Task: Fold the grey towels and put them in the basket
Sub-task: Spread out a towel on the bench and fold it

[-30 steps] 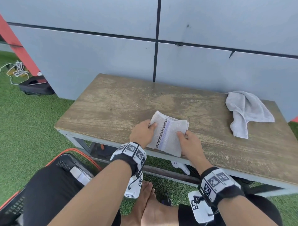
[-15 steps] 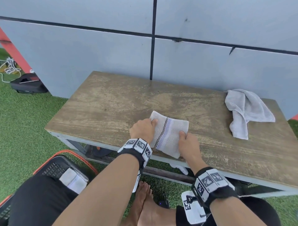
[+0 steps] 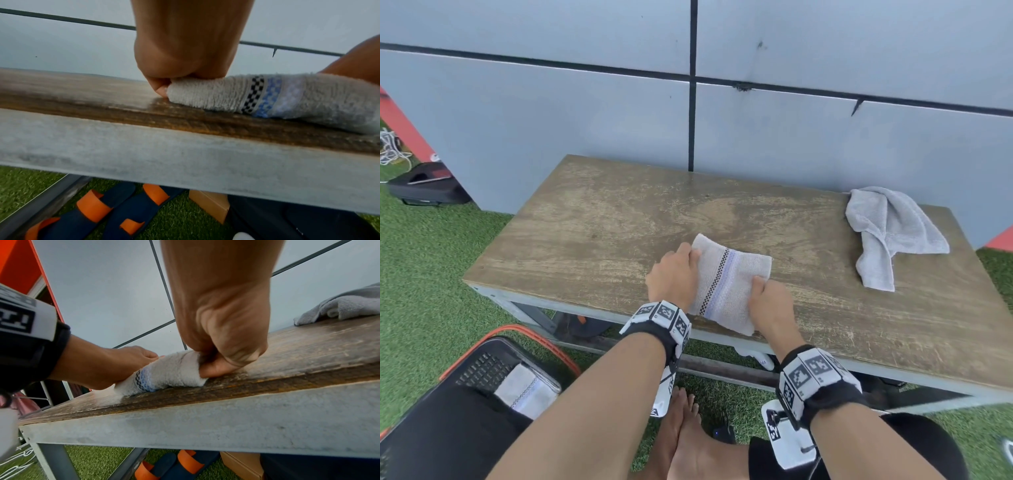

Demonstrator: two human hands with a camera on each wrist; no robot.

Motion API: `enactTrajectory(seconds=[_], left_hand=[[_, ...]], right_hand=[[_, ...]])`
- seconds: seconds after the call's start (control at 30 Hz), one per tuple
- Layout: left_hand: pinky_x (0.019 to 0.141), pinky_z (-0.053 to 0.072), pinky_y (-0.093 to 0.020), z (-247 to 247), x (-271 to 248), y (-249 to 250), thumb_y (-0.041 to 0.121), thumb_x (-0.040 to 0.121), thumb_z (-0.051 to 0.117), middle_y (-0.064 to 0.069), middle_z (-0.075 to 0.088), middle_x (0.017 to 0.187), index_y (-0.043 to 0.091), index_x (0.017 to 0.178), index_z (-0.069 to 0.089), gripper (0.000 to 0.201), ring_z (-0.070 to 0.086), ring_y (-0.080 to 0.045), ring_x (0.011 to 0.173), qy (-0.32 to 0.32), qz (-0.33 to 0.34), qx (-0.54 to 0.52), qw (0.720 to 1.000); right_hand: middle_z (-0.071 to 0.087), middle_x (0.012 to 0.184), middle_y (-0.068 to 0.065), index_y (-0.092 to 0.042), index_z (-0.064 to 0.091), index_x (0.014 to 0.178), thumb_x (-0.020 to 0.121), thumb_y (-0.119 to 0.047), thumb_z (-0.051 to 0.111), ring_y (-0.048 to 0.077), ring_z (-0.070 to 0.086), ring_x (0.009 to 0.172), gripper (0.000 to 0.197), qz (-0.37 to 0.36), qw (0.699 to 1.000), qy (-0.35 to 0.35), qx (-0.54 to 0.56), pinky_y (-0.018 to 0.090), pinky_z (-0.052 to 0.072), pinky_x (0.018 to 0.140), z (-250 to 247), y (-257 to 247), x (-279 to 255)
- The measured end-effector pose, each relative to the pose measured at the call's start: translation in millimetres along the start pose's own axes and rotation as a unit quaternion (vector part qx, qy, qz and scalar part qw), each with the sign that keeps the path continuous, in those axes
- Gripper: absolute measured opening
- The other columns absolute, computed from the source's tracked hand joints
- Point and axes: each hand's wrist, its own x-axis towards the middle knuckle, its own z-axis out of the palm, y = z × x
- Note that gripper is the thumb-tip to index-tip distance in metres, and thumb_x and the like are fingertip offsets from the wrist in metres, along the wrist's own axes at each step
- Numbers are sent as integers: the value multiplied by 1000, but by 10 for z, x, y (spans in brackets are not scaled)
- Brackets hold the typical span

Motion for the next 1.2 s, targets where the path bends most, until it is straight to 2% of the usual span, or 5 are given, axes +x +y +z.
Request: enactTrajectory(seconds=[0.47, 0.6, 0.7, 0.83, 1.2], left_hand=[[81, 49, -40, -168, -85, 22, 31, 102, 41, -3, 54, 103, 15, 101, 47, 17, 53, -24, 93, 73, 100, 15, 992], [106, 40, -41, -48, -231, 87, 34, 104, 37, 1, 53, 130, 17, 121, 53, 29, 47, -19, 125, 26, 247, 33, 968], [126, 8, -44, 90, -302, 84, 42, 105, 20, 3, 13, 168, 22, 159, 20, 57, 4, -18, 155, -114, 218, 108, 963], [125, 4, -50, 96, -195, 34, 41, 108, 15, 11, -8, 168, 27, 161, 0, 57, -12, -11, 154, -152, 200, 125, 960], [121, 11, -55, 16, -114, 63, 48, 106, 20, -5, 5, 169, 21, 161, 10, 62, 2, -28, 156, -102, 20, 52, 993]], right_hand=[[64, 101, 7, -9, 49, 110, 103, -30, 53, 21, 67, 87, 23, 130, 941, -73, 304, 43, 61, 73, -200, -36, -99], [52, 120, 7, -9, 43, 128, 95, -22, 57, 23, 52, 108, 38, -153, 975, 159, 7, 35, 45, 91, -150, -53, -231], [29, 161, 6, -14, 28, 154, 105, -32, 37, 20, 23, 149, 53, -220, 968, 8, -117, 44, 23, 121, 76, 22, -186], [-15, 166, -17, -30, -5, 161, 105, -52, 8, -2, -24, 148, 61, -197, 964, -76, -161, 50, -6, 125, 210, 171, -141], [4, 169, -1, -25, 8, 162, 104, -54, 16, 22, 1, 155, 65, -188, 929, -71, -310, 52, -4, 124, 26, -47, -170]])
